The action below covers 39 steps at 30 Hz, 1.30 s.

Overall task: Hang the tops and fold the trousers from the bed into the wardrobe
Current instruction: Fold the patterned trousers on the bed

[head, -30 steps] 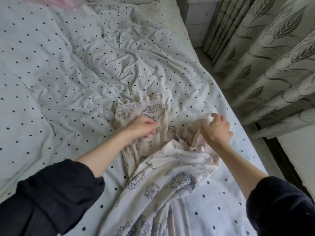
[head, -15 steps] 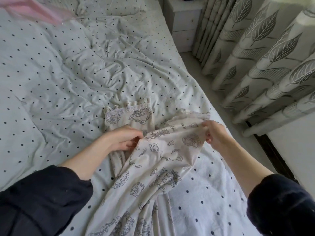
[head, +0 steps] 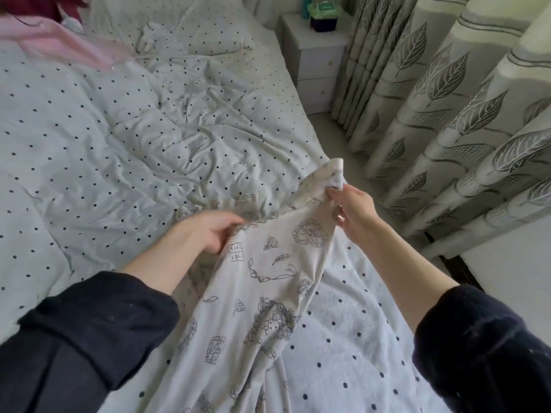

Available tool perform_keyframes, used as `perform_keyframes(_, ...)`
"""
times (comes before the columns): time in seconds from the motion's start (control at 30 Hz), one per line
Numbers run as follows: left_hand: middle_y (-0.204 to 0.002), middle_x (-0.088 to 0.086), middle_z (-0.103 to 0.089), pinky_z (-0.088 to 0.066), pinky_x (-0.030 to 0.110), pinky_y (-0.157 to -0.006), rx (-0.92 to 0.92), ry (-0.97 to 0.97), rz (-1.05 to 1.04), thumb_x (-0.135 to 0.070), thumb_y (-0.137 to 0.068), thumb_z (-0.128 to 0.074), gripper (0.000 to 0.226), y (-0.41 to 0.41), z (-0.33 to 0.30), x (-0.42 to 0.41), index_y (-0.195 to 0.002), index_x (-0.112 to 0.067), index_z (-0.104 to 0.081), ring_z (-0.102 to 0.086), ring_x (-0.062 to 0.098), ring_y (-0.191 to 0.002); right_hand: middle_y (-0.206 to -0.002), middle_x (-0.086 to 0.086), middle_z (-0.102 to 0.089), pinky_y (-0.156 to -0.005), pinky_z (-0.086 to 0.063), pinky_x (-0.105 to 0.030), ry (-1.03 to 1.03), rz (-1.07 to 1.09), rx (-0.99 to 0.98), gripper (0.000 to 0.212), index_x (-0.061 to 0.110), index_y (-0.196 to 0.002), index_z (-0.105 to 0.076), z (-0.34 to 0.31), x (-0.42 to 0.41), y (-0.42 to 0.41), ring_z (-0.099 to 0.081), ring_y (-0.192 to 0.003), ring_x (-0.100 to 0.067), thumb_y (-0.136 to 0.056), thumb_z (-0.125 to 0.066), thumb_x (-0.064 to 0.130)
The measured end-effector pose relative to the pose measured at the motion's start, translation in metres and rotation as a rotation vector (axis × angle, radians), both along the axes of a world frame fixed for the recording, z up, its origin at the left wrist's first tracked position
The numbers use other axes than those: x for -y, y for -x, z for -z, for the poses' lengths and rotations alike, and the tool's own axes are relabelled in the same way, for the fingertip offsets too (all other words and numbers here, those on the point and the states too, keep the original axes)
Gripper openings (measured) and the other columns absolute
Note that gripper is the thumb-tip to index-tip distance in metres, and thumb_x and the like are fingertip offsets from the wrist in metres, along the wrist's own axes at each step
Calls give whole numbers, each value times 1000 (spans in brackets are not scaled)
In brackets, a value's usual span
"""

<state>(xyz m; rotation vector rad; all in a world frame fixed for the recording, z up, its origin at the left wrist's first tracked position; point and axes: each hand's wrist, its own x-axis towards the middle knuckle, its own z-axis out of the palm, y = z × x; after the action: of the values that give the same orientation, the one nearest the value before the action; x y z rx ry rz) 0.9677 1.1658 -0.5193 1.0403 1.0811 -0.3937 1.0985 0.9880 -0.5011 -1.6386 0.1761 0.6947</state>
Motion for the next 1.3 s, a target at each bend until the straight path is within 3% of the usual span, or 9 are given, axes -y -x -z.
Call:
perform_keyframes(0.17, -101, 15, -63, -54, 23, -70, 378, -435, -328, 14, -83, -54, 31, 26, -26, -56, -108, -4, -58, -66, 15, -72, -79, 1, -61, -64, -38, -24, -156, -85, -45, 17, 19, -99, -64, -14, -67, 2, -52, -68, -11, -91, -55, 7)
perform_keyframes(0.3, -129, 11, -53, -45, 42, -95, 266, -492, -106, 1, -86, -59, 61, 47, -7, -62, -140, -15, -34, -57, 23, -105, -122, -9, -56, -86, -46, -38, 76, -181, -105, 39, 9, -128, -49, 18, -90, 22, -52, -97, -23, -91, -60, 18)
perform_keyframes(0.37, -129, 9, -53, -48, 36, -85, 122, -481, -44, -7, -85, -64, 58, 66, 15, -54, -135, -19, -37, -58, 22, -104, -125, -15, -54, -95, -45, -41, 213, -225, -146, 41, 1, -130, -47, 37, -81, 47, -53, -106, -26, -93, -56, 17)
perform_keyframes(0.43, -110, 8, -61, -50, 25, -66, 3, -445, -45, -11, -86, -65, 28, 88, 31, -42, -109, -19, -51, -60, 16, -84, -107, -24, -57, -93, -48, -41, 268, -246, -144, 37, -10, -125, -49, 50, -64, 68, -54, -92, -24, -94, -51, 11)
perform_keyframes(0.53, -84, 6, -62, -44, 16, -54, -41, -417, 31, -15, -87, -65, 24, 119, 54, -28, -105, -2, -58, -57, 7, -61, -78, -15, -57, -61, -47, -27, 295, -269, -130, 27, -11, -113, -55, 58, -36, 95, -53, -64, -18, -94, -46, 6)
perform_keyframes(0.73, -101, 5, -60, -43, 23, -64, 6, -605, -31, -18, -86, -66, 29, 159, 39, 11, -112, -14, -55, -56, 18, -88, -67, -9, -61, -43, -43, -19, 367, -371, -233, 15, 1, -86, -61, 47, 15, 157, -56, -48, -18, -93, -52, 11)
perform_keyframes(0.9, -105, 5, -66, -48, 38, -92, 7, -624, -5, -17, -89, -62, 16, 201, 25, 47, -103, -11, -58, -62, 23, -97, -62, -10, -61, -37, -41, -15, 296, -441, -237, 20, 0, -75, -63, 20, 52, 208, -57, -45, -16, -91, -56, 11)
perform_keyframes(1.1, -91, 4, -68, -49, 34, -78, 27, -687, -12, -18, -87, -64, 7, 251, 9, 85, -90, -14, -60, -64, 24, -87, -65, -7, -66, -54, -48, -22, 331, -618, -162, 26, -3, -87, -67, 12, 98, 272, -61, -55, -16, -90, -60, 21)
perform_keyframes(1.3, -90, 19, -68, -40, 29, -64, -27, -680, -21, -35, -82, -68, 42, 316, 9, 139, -95, 4, -60, -58, 19, -70, -51, 5, -38, -39, -25, -15, 467, -752, -19, 38, 16, -58, -39, 14, 137, 336, -34, -46, -8, -89, -61, 25)
